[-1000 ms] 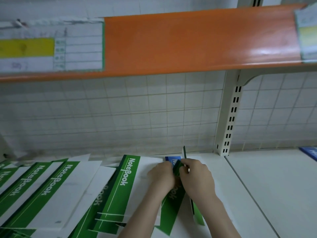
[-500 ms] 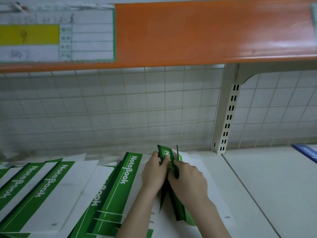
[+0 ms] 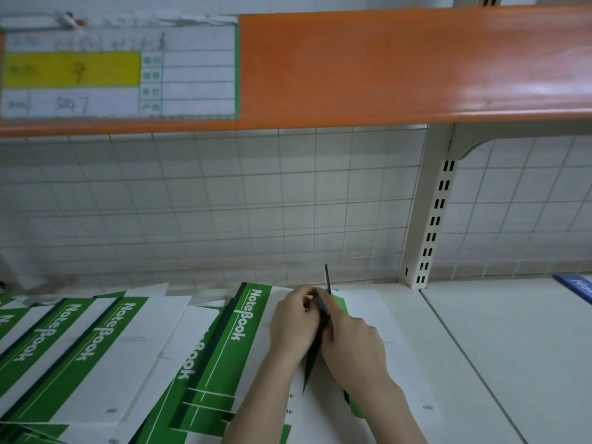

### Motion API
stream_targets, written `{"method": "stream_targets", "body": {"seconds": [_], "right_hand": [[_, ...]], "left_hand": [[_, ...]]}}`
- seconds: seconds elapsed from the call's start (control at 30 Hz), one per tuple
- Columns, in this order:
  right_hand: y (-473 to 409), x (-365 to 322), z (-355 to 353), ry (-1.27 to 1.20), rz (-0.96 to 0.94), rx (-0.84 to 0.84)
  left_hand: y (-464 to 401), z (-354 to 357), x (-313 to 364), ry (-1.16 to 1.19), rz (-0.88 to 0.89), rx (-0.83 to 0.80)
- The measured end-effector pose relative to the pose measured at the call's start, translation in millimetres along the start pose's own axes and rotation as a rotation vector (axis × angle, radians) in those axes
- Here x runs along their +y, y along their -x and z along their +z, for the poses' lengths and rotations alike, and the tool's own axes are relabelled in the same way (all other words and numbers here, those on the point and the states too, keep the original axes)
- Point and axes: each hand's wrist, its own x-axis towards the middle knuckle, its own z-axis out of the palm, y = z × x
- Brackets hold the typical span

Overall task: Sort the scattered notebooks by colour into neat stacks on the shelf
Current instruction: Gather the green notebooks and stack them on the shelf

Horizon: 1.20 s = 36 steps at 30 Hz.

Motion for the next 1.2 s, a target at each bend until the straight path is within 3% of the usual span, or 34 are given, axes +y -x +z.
{"method": "stream_targets", "body": {"seconds": [0.07,0.17,0.3,0.4,0.6,0.8,1.07,1.2], "right_hand": [[0,1,0,-0.008,0.023,-0.003],[1,1,-2,-0.036,0.016,-0.019],[3,-1,-2,-0.041,0.005,-0.011],[2,-3,-3,-0.053,0.018,-0.013],[2,-20,-17,-0.216,-0.034,-0.112],[0,-38,-13,-0.305,-0.067,-0.128],[3,-36,-11,-0.333,-0.075,-0.139],[2,-35,-10,-0.318,-0.059,-0.11]], "left_hand": [[1,-4,4,0.015,0.019,0.023],[0,-15,3,-0.32,0.063,0.094],[6,-37,-5,-0.726,-0.197,0.059],[12,-46,-14,-0.787,-0.33,-0.018],[12,-44,-13,-0.797,-0.366,0.046],[15,-36,-4,-0.848,-0.248,0.198],[18,-38,-9,-0.735,-0.112,0.226],[14,-46,-10,-0.144,-0.037,0.127]]}}
